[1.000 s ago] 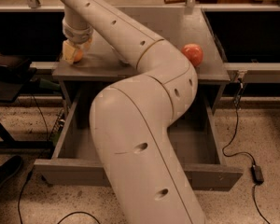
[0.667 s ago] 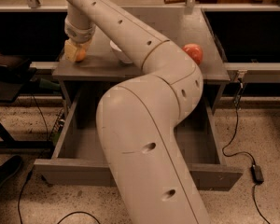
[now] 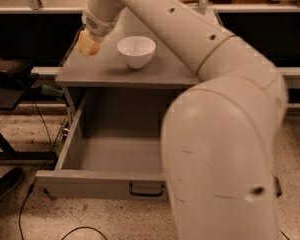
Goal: Place orange into top drawer
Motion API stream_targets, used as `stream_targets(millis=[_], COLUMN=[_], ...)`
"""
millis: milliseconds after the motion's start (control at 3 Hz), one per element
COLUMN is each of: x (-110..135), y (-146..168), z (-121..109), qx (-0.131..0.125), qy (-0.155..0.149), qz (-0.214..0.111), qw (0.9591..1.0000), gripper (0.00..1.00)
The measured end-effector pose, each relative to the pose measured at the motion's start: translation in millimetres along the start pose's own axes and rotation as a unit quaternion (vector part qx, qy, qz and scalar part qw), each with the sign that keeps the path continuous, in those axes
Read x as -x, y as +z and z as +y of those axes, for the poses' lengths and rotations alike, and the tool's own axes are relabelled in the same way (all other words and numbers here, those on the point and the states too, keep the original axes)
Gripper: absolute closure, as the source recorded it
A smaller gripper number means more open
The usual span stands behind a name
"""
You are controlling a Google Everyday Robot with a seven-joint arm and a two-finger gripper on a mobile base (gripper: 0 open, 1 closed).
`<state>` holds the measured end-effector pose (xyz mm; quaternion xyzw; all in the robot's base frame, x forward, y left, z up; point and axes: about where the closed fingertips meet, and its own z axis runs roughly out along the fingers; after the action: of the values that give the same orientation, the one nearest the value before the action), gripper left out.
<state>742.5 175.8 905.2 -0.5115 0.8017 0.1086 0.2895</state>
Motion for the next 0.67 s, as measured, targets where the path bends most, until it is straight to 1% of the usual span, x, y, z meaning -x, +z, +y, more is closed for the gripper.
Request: stream_targets(millis=[333, 667], x=[-13, -61], y=[-69, -100], z=[27, 71], qx=[-0.005, 0.023], qy=[-0.005, -0.017], qz=[-0.054, -0.053], qw=[0.9985, 0.9982], gripper=[1.0, 1.0])
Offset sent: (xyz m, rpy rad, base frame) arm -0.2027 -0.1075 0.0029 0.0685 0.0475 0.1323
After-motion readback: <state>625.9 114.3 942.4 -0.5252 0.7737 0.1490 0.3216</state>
